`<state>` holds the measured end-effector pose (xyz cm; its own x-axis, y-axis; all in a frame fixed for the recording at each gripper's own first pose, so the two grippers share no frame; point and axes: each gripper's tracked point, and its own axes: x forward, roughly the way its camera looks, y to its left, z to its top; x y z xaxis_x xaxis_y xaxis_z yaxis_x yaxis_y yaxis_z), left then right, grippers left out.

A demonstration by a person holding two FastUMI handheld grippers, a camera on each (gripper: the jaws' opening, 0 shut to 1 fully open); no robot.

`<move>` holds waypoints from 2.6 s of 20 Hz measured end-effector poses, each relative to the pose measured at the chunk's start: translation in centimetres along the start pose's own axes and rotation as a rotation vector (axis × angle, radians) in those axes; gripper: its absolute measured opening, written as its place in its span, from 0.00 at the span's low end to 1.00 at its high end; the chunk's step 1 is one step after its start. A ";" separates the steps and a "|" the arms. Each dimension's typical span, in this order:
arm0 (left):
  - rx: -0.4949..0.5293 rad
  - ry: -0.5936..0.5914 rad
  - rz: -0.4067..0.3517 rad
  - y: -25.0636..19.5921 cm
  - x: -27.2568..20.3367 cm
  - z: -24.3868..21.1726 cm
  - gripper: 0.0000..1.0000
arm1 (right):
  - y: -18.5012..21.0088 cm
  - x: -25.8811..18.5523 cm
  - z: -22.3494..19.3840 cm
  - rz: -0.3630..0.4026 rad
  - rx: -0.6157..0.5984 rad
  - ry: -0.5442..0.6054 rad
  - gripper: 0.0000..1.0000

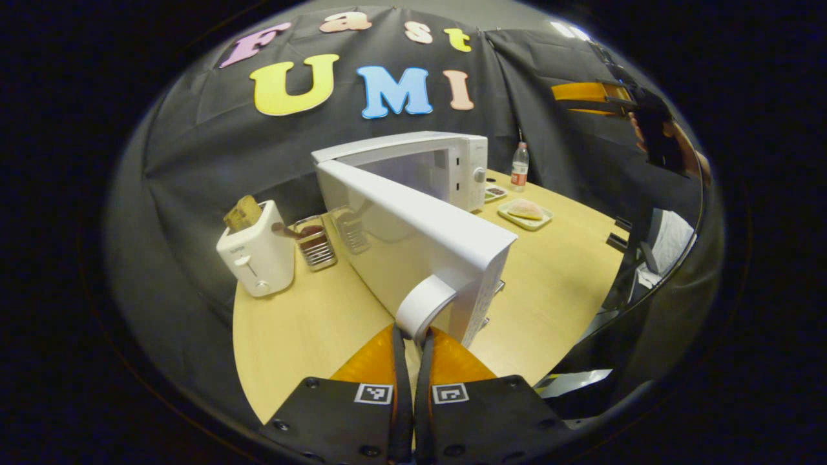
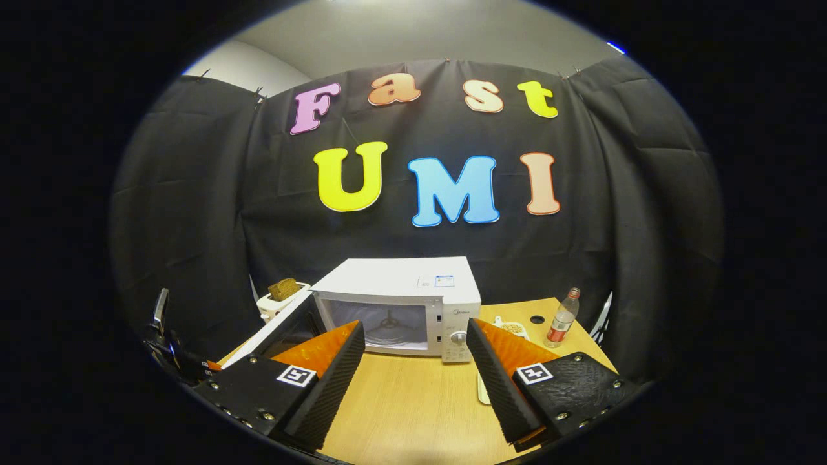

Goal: Open the microwave oven with the left hand, put the food in, and close the microwave oven.

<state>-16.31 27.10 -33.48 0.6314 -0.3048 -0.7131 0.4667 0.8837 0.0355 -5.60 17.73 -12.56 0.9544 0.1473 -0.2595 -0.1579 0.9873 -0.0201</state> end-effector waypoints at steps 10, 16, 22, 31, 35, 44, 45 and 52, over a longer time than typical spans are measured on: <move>-0.045 -0.046 0.182 4.3 -2.2 -0.9 0.14 | 1.9 1.5 -0.9 0.087 -0.024 0.031 0.97; -0.107 -0.089 0.324 4.9 -3.5 -0.4 0.99 | -0.9 3.3 -1.6 0.111 -0.031 0.058 0.97; -0.152 -0.148 0.507 2.9 -8.7 3.4 0.99 | -8.4 6.5 -3.8 0.080 -0.066 0.117 0.97; -0.195 -0.480 0.636 -5.9 -11.7 23.6 1.00 | -19.1 11.3 -15.4 0.048 -0.074 0.436 0.97; -0.157 -0.533 0.557 -10.1 -8.0 30.5 0.98 | -21.3 13.1 -19.5 0.070 -0.092 0.510 0.97; -0.244 -0.644 0.574 -12.9 -6.7 38.6 0.99 | -23.8 15.9 -26.5 0.099 -0.056 0.639 0.97; -0.253 -0.645 0.583 -12.9 -6.8 38.7 0.99 | -24.1 16.1 -27.0 0.101 -0.050 0.651 0.97; -0.269 -0.585 0.656 -12.6 -6.6 37.7 0.99 | -23.6 16.7 -29.8 0.158 -0.044 0.728 0.98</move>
<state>-2.95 4.58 -2.82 0.9657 0.2206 -0.1370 -0.2095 0.9735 0.0912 6.49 -4.94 -45.21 0.5131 0.1953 -0.8358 -0.3041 0.9520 0.0358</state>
